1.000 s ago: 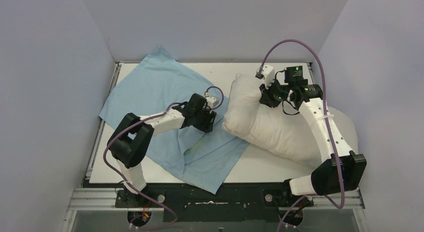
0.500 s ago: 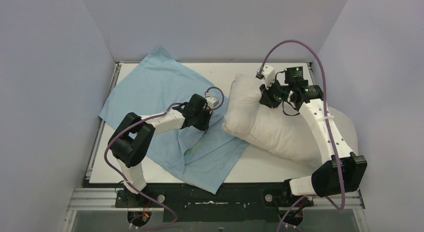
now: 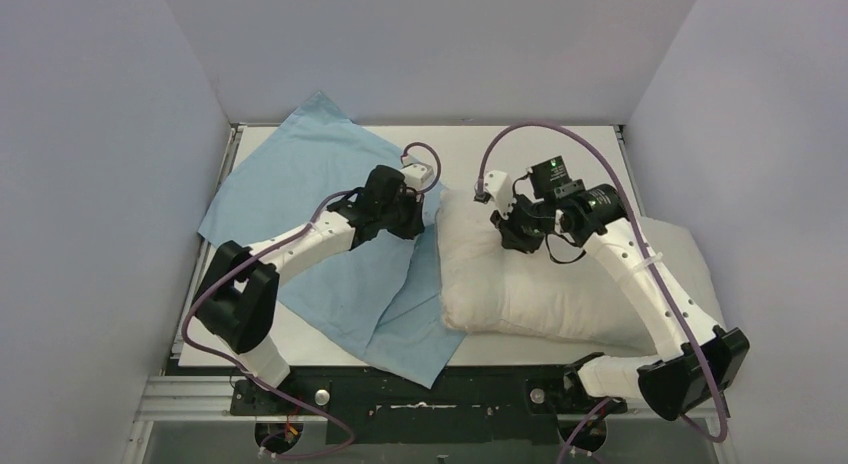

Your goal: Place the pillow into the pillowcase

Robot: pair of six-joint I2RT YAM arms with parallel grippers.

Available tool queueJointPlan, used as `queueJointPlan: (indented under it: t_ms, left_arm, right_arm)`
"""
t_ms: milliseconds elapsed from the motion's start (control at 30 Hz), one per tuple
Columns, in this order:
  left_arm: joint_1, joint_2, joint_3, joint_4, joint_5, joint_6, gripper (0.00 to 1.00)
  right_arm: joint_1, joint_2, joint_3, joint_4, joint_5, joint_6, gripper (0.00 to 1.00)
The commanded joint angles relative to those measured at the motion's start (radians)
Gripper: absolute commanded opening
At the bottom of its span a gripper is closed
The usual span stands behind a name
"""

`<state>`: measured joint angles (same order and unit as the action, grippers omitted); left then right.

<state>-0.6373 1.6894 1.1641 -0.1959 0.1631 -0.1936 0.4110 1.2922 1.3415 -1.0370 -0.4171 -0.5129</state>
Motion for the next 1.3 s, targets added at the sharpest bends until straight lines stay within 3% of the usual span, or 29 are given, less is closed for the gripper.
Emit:
queueJointPlan:
  t_ms: [0, 133, 400, 633, 800, 1033, 1267]
  left_arm:
    - [0.016, -0.057, 0.051, 0.022, 0.030, -0.027, 0.00]
    - [0.043, -0.074, 0.052, 0.030, 0.066, -0.056, 0.00]
    - [0.062, -0.112, 0.062, 0.010, 0.113, -0.073, 0.00]
    - [0.064, -0.162, 0.083, -0.007, 0.159, -0.115, 0.00]
    - [0.066, -0.195, 0.078, -0.018, 0.177, -0.152, 0.00]
    - [0.070, -0.233, 0.061, -0.011, 0.218, -0.211, 0.00]
    - [0.082, -0.249, 0.066, -0.013, 0.261, -0.246, 0.00]
  right_arm:
    - [0.052, -0.095, 0.052, -0.078, 0.060, 0.006, 0.00]
    - [0.090, -0.111, 0.022, -0.103, -0.074, -0.011, 0.00]
    - [0.169, -0.058, -0.009, -0.070, -0.122, -0.007, 0.00]
    - [0.251, 0.049, 0.078, -0.039, -0.025, 0.016, 0.00]
    - [0.249, 0.025, 0.020, 0.212, 0.134, 0.098, 0.00]
    - [0.287, 0.044, -0.059, 0.456, 0.213, 0.190, 0.00]
    - [0.359, -0.012, -0.238, 0.663, 0.085, 0.068, 0.00]
